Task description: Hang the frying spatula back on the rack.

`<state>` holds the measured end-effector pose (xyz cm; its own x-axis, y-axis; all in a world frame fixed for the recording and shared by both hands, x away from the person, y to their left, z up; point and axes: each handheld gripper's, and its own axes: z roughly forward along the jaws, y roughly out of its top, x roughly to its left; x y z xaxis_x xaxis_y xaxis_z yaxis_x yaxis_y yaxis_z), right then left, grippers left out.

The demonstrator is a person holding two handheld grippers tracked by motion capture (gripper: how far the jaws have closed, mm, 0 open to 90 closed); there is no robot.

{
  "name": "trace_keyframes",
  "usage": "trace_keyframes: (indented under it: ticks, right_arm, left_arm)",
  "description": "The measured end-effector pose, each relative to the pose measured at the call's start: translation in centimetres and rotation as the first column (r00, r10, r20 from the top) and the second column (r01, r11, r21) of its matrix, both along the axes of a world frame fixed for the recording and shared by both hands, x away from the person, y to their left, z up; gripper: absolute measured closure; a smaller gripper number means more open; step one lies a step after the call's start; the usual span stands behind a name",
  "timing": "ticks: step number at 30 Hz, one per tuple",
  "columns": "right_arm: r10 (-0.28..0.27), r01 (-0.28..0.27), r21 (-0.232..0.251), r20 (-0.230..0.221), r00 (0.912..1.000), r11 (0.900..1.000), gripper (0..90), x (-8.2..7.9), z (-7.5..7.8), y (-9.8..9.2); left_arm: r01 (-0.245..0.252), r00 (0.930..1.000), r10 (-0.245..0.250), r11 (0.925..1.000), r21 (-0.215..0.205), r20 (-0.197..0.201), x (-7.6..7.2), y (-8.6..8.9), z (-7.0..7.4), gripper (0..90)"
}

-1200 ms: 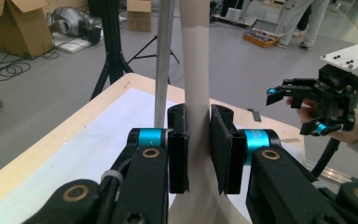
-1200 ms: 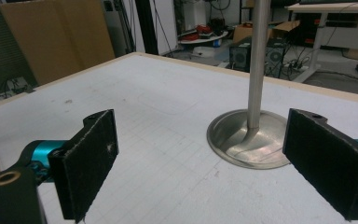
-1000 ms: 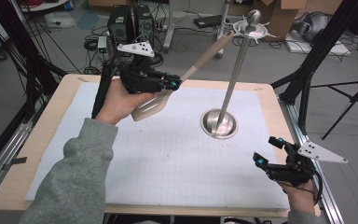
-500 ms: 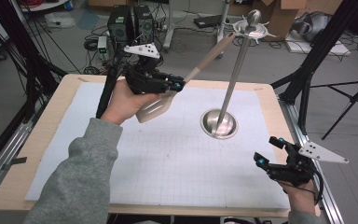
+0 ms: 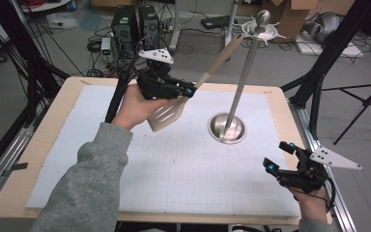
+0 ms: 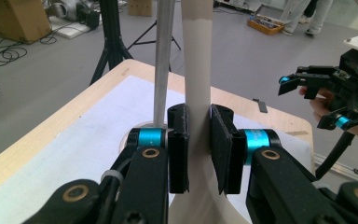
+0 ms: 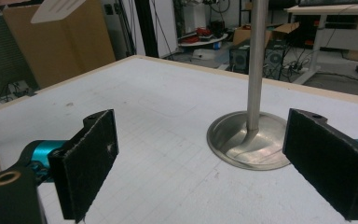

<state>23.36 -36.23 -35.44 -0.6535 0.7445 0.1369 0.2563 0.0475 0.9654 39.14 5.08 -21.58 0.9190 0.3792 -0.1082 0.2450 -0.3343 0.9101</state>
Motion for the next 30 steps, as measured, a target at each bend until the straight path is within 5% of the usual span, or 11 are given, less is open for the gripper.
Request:
trace_keyframes:
  ticks: [30]
  right_arm:
    - [-0.001,0.001,0.014,-0.001,1.0000,1.000,9.1,0.0,-0.2,-0.2]
  left_arm:
    - [-0.010,0.9999,0.010,0.9981,0.061,-0.004,1.3,-3.2,-1.6,77.2]
